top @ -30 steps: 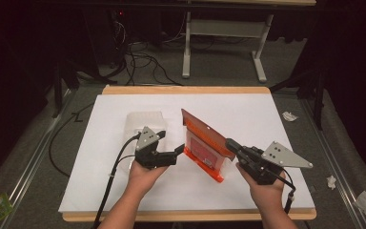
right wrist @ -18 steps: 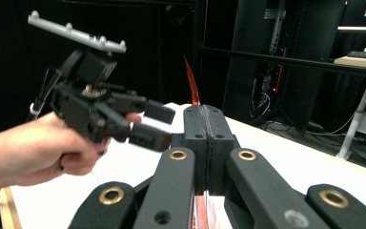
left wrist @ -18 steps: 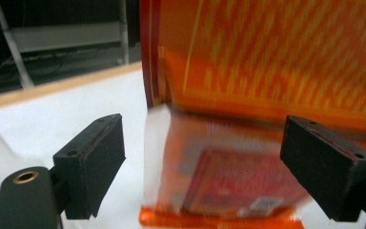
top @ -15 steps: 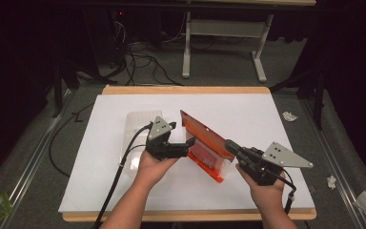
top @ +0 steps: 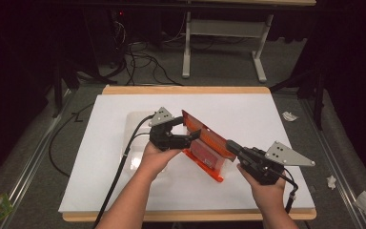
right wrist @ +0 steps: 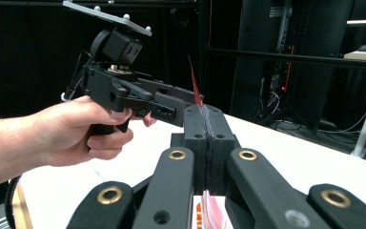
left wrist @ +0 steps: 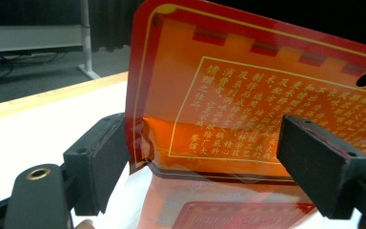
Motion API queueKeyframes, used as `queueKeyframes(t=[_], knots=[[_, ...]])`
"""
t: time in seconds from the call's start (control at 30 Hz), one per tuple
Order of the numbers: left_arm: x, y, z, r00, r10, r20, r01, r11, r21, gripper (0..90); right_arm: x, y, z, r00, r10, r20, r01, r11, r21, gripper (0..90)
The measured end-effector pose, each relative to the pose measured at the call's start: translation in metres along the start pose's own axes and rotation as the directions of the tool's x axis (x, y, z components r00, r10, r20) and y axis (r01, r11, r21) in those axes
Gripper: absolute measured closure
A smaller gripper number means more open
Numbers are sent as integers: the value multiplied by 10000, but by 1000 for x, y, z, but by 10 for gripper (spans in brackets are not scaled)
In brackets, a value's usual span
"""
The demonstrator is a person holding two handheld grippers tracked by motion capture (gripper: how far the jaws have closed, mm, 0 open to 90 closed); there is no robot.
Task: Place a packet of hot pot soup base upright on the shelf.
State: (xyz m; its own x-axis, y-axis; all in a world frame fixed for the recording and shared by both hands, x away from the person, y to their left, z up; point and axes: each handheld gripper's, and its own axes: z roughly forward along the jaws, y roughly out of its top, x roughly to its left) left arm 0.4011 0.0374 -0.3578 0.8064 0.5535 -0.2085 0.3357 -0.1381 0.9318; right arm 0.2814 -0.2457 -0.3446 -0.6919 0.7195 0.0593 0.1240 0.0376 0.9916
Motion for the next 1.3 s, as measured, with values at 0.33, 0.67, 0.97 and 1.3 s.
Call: queueKeyframes(t=[0.33,0.67,0.97,1.3], knots=[[-2,-1,0,9999,75,-111,-76,9999,-66,206,1,-3,3,9998,-102,145,100,9998,154,759],[-3,-2,1,9997,120,-215,-121,9999,-57,208,-5,-17,16,9978,560,353,-596,9920,1115,292],[-4,-2,0,9991,227,-355,-226,9997,18,210,-12,-52,38,9965,720,418,-801,9661,2455,412],[-1,-5,-23,9898,428,-1362,-457,9988,-180,213,-25,-59,44,9949,884,476,-977,9621,2546,717]])
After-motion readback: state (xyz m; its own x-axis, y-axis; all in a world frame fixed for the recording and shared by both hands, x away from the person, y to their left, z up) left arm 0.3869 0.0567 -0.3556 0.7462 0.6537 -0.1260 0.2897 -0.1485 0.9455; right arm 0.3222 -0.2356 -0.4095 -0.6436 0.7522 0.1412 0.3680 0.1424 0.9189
